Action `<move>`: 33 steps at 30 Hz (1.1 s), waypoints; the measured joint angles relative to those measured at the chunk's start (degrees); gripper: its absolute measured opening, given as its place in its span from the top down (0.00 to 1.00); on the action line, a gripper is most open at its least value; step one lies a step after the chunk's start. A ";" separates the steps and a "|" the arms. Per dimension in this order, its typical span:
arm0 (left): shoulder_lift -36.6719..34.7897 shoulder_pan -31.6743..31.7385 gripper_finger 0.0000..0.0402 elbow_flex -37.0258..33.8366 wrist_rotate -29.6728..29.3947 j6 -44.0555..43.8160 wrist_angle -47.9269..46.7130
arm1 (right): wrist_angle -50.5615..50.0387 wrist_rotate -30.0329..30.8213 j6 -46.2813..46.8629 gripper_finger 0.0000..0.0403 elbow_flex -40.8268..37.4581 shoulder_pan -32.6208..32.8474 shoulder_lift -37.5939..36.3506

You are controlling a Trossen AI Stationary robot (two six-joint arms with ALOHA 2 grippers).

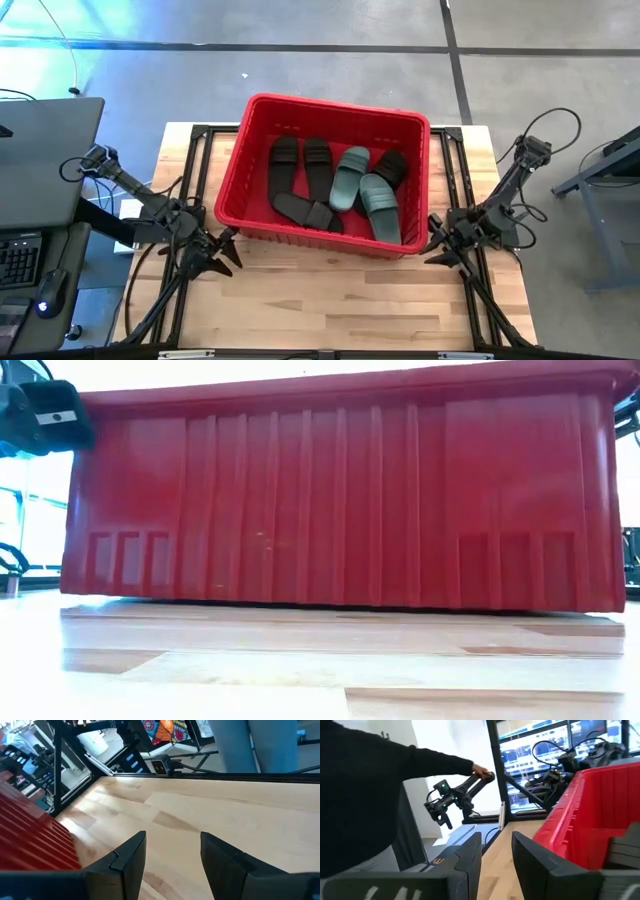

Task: Pick and place slides into bin
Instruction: Return to Home Position

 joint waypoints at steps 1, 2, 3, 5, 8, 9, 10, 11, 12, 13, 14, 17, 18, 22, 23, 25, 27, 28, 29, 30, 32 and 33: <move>-0.28 0.87 0.57 0.00 0.54 0.15 -0.23 | -0.10 -0.04 0.01 0.75 0.00 -0.46 -0.20; -0.53 1.68 0.57 0.02 1.20 0.32 -0.48 | -0.20 -0.04 0.02 0.75 0.00 -0.99 -0.40; -0.70 2.41 0.57 0.02 1.82 0.69 -0.54 | -0.28 -0.25 0.02 0.75 0.00 -1.51 -0.65; -1.22 3.69 0.57 0.02 3.62 2.53 -0.85 | -0.71 -1.12 0.03 0.75 0.00 -2.63 -1.35; -1.44 4.70 0.57 -0.04 7.87 6.94 -1.46 | -2.01 -2.47 0.11 0.75 0.00 -4.28 -2.82; -1.56 4.77 0.57 -0.04 9.63 7.73 -1.55 | -2.83 -3.07 0.17 0.75 0.00 -4.78 -3.36; -1.65 4.74 0.57 -0.04 11.20 7.93 -1.20 | -3.43 -3.56 0.14 0.75 0.00 -5.27 -4.05; -1.74 4.71 0.57 -0.03 12.24 7.94 -0.84 | -4.08 -4.40 0.07 0.75 0.00 -5.74 -4.74; -1.92 4.67 0.57 0.02 12.82 7.89 -0.78 | -4.59 -5.49 0.01 0.75 0.00 -6.12 -5.42; -2.28 4.68 0.57 0.02 12.95 7.97 -1.02 | -5.20 -6.97 0.01 0.75 0.00 -6.46 -6.08; -2.62 4.68 0.57 0.02 12.94 7.96 -1.09 | -5.77 -8.36 -0.01 0.75 0.00 -6.77 -6.61; -2.87 4.64 0.57 0.02 12.50 8.04 -1.06 | -7.87 -9.80 -0.01 0.75 0.00 -7.51 -7.55; -2.87 4.61 0.57 0.02 12.40 8.08 -1.10 | -8.26 -9.90 -0.01 0.75 0.00 -7.75 -7.76; -2.60 4.59 0.57 0.02 12.34 8.25 -1.06 | -9.70 -9.90 -0.03 0.75 0.00 -7.96 -7.80; -2.60 4.59 0.57 0.02 12.34 8.25 -1.03 | -10.01 -9.92 -0.03 0.75 0.00 -7.95 -7.80; -2.60 4.57 0.57 0.02 12.34 8.25 -1.06 | -10.30 -9.94 -0.03 0.75 0.00 -7.95 -7.80; -2.60 4.57 0.57 0.02 12.36 8.25 -1.05 | -10.43 -9.99 -0.03 0.75 0.00 -7.95 -7.80; -2.60 4.57 0.57 0.02 12.35 8.25 -1.05 | -10.43 -10.03 -0.03 0.75 0.00 -7.95 -7.80; -2.60 4.57 0.57 0.02 12.36 8.23 -1.05 | -10.45 -10.05 -0.03 0.75 0.00 -7.95 -7.80; -2.60 4.57 0.57 0.02 12.36 8.25 -1.07 | -10.45 -10.09 -0.02 0.75 0.00 -7.95 -7.80; -2.60 4.55 0.57 0.02 12.36 8.25 -1.05 | -10.47 -10.13 -0.02 0.75 0.00 -7.95 -7.80; -2.60 4.55 0.57 0.02 12.36 8.25 -1.07 | -10.47 -10.14 -0.02 0.75 0.00 -7.94 -7.80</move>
